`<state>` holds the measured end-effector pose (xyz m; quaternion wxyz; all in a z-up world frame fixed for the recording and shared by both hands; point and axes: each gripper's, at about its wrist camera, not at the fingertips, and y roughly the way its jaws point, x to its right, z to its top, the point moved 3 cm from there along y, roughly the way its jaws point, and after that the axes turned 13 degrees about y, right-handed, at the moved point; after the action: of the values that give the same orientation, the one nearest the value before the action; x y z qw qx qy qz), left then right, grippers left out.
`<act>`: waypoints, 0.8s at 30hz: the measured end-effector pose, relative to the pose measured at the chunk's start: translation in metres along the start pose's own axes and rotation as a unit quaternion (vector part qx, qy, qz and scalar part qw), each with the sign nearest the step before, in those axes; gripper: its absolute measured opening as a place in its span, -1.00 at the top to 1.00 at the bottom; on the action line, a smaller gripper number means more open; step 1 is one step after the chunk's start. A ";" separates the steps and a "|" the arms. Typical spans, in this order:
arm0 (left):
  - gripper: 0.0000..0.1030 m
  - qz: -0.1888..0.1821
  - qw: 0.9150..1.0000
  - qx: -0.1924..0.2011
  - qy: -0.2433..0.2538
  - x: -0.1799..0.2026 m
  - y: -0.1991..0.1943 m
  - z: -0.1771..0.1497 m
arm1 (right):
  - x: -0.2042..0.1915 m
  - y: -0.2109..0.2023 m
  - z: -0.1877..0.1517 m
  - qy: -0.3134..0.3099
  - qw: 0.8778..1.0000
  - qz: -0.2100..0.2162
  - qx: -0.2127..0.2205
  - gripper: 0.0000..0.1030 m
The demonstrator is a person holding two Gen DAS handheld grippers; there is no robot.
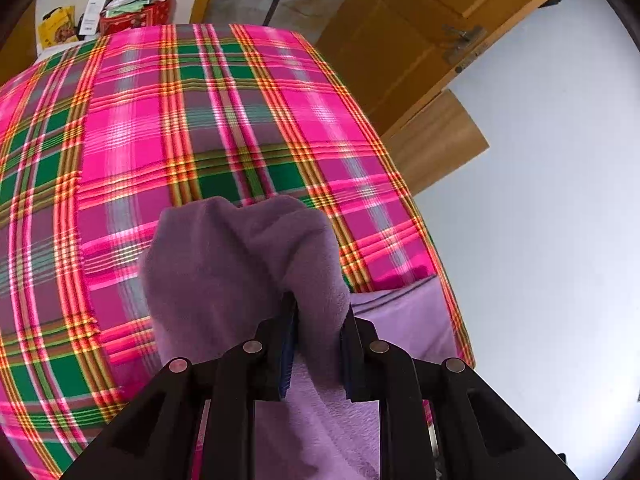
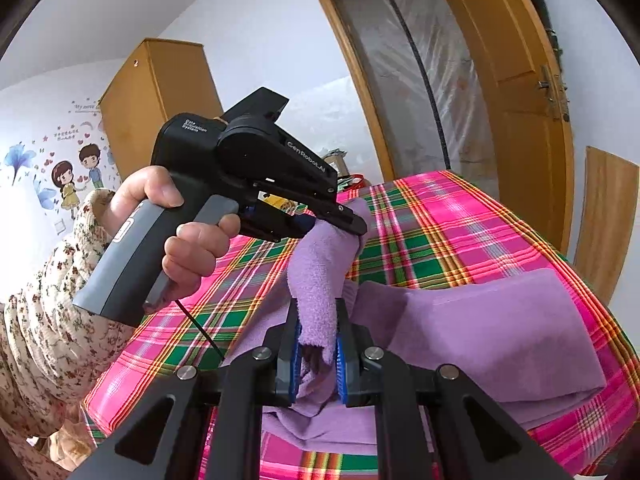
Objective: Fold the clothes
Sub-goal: 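Grasp the purple sweater edge with the right tool beside the left tool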
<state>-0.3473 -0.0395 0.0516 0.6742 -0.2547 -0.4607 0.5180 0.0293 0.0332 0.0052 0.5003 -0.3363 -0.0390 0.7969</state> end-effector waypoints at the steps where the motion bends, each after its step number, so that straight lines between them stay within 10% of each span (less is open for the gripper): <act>1: 0.63 0.000 1.000 -0.001 0.004 0.003 0.002 0.001 | 0.003 -0.002 0.001 0.003 1.000 -0.002 0.002 0.73; 24: 0.62 -0.017 0.998 -0.034 0.057 0.075 0.053 0.009 | 0.070 -0.034 0.011 0.056 0.997 -0.053 0.033 0.73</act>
<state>-0.3763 0.0473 0.0393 0.6991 -0.2991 -0.4431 0.4749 0.0306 0.1109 -0.0076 0.5537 -0.3613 -0.0022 0.7503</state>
